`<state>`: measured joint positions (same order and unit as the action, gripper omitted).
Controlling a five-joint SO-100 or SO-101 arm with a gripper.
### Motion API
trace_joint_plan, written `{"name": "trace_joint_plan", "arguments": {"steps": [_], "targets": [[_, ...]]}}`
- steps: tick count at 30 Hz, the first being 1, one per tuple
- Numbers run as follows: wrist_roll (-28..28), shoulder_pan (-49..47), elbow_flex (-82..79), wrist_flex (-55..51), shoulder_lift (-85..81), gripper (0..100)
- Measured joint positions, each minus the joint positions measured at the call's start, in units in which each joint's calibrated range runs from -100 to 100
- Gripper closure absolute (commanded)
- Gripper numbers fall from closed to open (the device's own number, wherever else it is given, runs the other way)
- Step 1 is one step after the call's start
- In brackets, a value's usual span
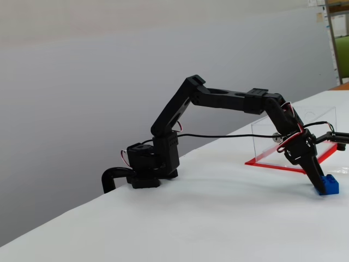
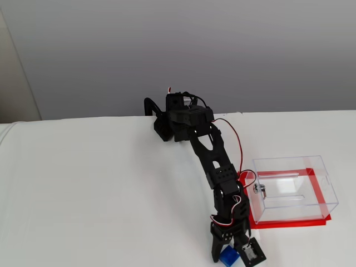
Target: Pick the blue lego brick and place it into the transparent box
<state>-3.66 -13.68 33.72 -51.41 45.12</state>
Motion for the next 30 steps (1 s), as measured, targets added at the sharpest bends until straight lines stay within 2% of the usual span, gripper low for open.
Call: {"name": "trace_joint_plan", "arguments": {"steps": [5, 10, 13, 30], "targets": [[0.00, 0.00, 2.65, -0.17, 2.11, 77], [0.00, -0.11, 3.27, -0.17, 2.62, 89], [0.00, -0.11, 3.27, -0.17, 2.62, 92], [0.00, -1.39, 3.71, -0.17, 2.62, 92]]}}
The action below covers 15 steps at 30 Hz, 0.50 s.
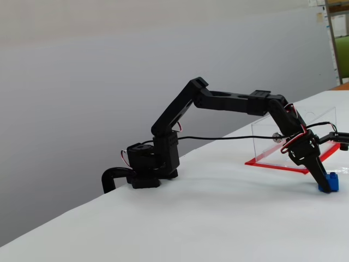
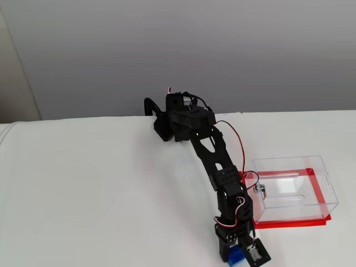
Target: Pick the blue lego brick and place it into the transparent box
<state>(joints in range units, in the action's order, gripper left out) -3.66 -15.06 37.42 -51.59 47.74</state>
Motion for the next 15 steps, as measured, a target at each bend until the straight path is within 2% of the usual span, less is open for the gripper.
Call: {"name": "trace_joint_plan", "arguments": {"steps": [15], "targets": [[0.00, -1.60, 0.00, -1.63, -12.52, 92]]}}
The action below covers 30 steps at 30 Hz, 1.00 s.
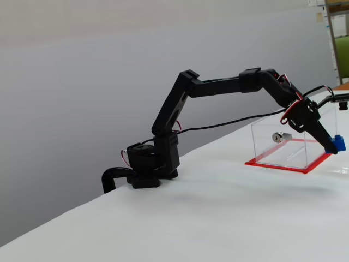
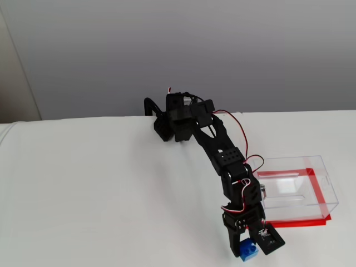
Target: Pick the blue lego brick and place it into the transparent box
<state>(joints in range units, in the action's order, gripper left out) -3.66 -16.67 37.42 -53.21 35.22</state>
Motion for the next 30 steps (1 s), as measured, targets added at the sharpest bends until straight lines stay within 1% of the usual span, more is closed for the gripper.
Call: {"name": "trace_joint_plan", "arguments": {"steps": [7, 16, 23, 30], "targets": [[0.00, 0.00, 0.00, -3.60, -10.32, 92], [0.00, -1.18, 0.00, -3.77, -23.42, 92], [0.00, -5.02, 0.09, -3.77, -31.63, 92], [0.00, -11.75, 0.09, -3.77, -34.67, 92]]}}
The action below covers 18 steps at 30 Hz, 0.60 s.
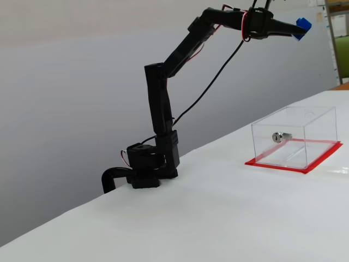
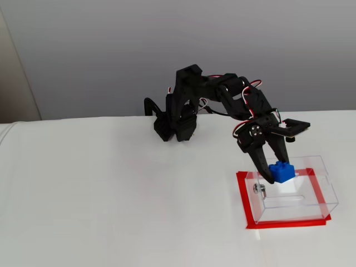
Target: Pick the blue lego brick and place it into the transparent box
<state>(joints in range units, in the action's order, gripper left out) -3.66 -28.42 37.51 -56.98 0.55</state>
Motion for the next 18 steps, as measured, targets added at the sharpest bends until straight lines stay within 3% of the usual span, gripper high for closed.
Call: {"name": "trace_joint_plan", "arguments": {"steps": [13, 18], "targets": [[0.00, -19.55, -6.35, 0.00, -0.59, 92], [0.00, -22.33, -9.09, -3.94, -0.59, 92]]}}
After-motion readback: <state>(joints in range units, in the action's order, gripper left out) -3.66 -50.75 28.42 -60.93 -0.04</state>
